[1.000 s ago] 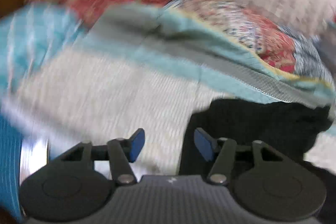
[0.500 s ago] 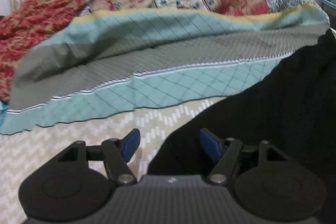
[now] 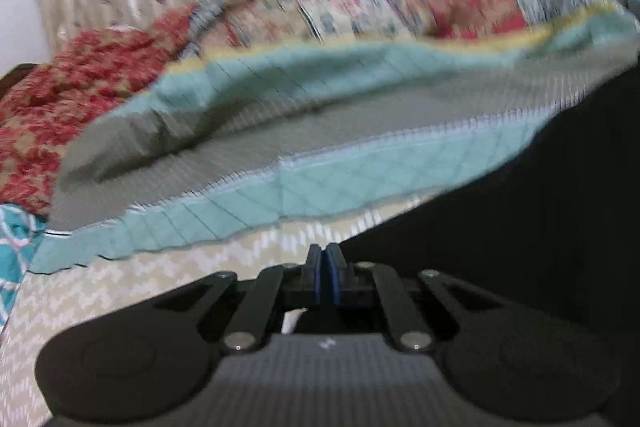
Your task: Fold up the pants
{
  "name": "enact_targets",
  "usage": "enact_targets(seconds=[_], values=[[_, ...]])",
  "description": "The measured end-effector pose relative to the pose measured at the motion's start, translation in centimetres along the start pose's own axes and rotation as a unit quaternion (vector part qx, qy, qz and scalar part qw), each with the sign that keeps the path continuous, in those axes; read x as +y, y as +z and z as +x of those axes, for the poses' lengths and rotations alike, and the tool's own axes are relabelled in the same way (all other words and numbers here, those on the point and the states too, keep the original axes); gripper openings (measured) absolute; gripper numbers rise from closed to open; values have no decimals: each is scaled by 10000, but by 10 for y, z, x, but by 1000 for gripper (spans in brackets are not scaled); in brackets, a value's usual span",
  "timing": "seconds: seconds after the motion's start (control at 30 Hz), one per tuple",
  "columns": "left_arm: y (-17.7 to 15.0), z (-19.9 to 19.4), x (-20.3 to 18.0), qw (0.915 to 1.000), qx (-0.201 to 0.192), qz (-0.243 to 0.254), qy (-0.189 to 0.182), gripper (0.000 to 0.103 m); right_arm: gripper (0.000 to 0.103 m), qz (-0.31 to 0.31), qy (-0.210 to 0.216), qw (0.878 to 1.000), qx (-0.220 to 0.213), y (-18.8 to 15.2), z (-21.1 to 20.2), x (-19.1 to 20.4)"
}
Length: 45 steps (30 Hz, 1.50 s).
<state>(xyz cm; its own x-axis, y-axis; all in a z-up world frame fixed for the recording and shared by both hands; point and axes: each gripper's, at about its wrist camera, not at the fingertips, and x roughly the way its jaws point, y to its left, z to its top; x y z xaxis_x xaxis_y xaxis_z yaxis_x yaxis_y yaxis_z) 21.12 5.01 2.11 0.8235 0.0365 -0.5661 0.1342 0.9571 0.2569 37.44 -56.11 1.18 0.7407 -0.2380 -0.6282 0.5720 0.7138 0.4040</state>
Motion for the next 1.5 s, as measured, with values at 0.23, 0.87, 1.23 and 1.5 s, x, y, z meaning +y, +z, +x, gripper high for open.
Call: enact_targets(seconds=[0.23, 0.87, 1.23, 1.5], values=[[5, -90, 20, 9938, -846, -667, 290, 5, 4, 952, 1155, 9879, -405, 20, -121, -51], [-179, -257, 26, 9834, 746, -1637, -245, 11, 29, 3250, 59, 9456, -165, -177, -344, -343], [-147, -258, 110, 9252, 538, -3670, -795, 68, 36, 2651, 473, 9566, -1116, -196, -389, -309], [-120, -159, 96, 9079, 1258, -3864, -1027, 76, 40, 767, 2022, 9761, 216, -229, -355, -174]])
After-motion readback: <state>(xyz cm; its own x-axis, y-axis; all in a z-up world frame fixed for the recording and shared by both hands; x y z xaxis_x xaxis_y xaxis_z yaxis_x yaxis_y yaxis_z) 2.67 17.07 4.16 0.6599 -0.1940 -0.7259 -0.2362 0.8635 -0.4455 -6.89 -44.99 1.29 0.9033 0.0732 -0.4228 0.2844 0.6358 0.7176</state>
